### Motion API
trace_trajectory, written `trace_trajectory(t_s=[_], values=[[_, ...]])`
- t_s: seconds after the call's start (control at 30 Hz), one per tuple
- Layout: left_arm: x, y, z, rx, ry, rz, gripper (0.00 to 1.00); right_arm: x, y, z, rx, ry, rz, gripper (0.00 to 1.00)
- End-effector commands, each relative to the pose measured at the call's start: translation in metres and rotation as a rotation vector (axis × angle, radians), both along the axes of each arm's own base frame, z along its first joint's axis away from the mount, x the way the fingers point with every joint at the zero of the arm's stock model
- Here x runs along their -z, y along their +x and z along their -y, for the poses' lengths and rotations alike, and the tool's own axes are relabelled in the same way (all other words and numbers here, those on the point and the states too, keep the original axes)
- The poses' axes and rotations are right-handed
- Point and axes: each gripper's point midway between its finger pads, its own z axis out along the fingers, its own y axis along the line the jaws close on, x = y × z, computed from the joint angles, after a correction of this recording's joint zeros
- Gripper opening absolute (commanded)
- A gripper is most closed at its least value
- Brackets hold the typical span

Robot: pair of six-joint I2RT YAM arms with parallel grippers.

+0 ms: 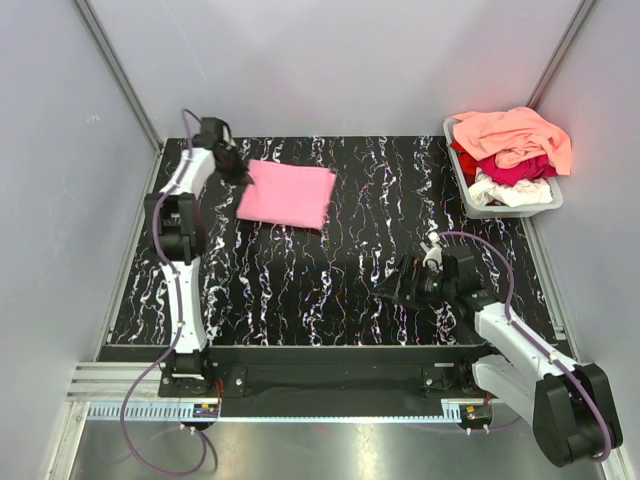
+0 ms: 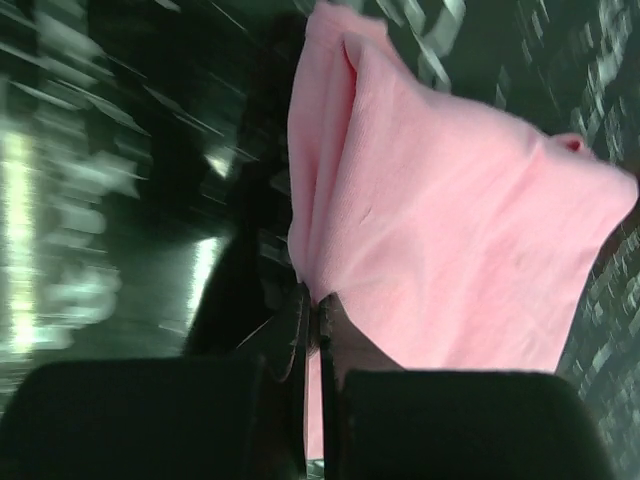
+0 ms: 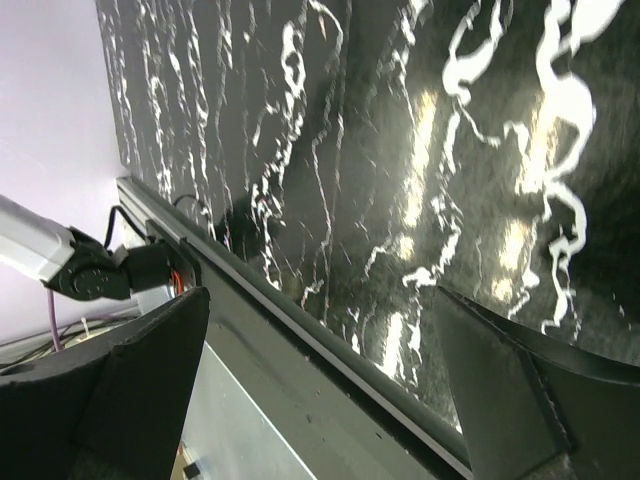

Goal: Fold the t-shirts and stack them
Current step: Neatly place the folded tshirt to the corner

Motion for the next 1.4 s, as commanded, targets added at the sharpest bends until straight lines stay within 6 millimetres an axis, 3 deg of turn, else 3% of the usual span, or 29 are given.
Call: trace_trajectory(t_s=[0.0,0.2,0.3,0.37,0.4,0.43,0.47,0.57,0.6,0.67,0.73,0.87,0.97,1.1,1.27,1.37], values=[[-0.018,0.007,-0.08,-0.067,0.165,-0.002,0.0,0.001,-0.011,-0.005,-0.038,0.037,-0.003,1.0],[-0.018,0.016,-0.157,-0.155,0.319,0.006,0.0,0.018,-0.017,-0.006,-0.044,0.039,-0.023,1.0],[-0.031,0.016,-0.186,-0.208,0.417,0.026,0.09,0.017,-0.018,-0.008,-0.056,0.037,-0.017,1.0],[-0.043,0.015,-0.202,-0.226,0.496,0.041,0.2,0.014,-0.014,-0.01,-0.062,0.046,0.017,1.0],[-0.056,0.015,-0.204,-0.233,0.516,0.064,0.31,0.013,-0.015,-0.011,-0.067,0.048,0.019,1.0],[-0.063,0.013,-0.208,-0.244,0.541,0.071,0.5,0.013,-0.015,-0.011,-0.064,0.049,0.021,1.0],[-0.069,0.012,-0.21,-0.25,0.547,0.082,0.56,0.013,-0.015,-0.011,-0.066,0.05,0.023,1.0],[-0.098,0.004,-0.202,-0.261,0.543,0.129,0.63,0.011,-0.015,-0.01,-0.058,0.051,0.033,1.0],[-0.09,-0.004,-0.199,-0.272,0.536,0.102,0.64,0.012,-0.015,-0.01,-0.058,0.05,0.033,1.0],[-0.091,-0.013,-0.191,-0.298,0.53,0.085,0.76,0.011,-0.016,-0.011,-0.06,0.053,0.035,1.0],[-0.088,-0.029,-0.177,-0.327,0.493,0.064,0.76,0.011,-0.016,-0.01,-0.058,0.052,0.038,1.0],[-0.079,-0.044,-0.119,-0.3,0.435,0.057,0.76,0.009,-0.016,-0.01,-0.058,0.053,0.046,1.0],[-0.065,-0.038,-0.085,-0.288,0.379,0.034,0.75,0.008,-0.018,-0.01,-0.057,0.056,0.048,1.0],[-0.047,-0.02,-0.057,-0.294,0.306,0.003,0.71,0.006,-0.019,-0.009,-0.055,0.061,0.062,1.0],[-0.005,-0.005,-0.041,-0.278,0.294,-0.065,0.69,0.006,-0.018,-0.009,-0.052,0.06,0.063,1.0],[0.023,-0.008,-0.044,-0.254,0.33,-0.121,0.68,0.007,-0.018,-0.01,-0.054,0.061,0.058,0.99]])
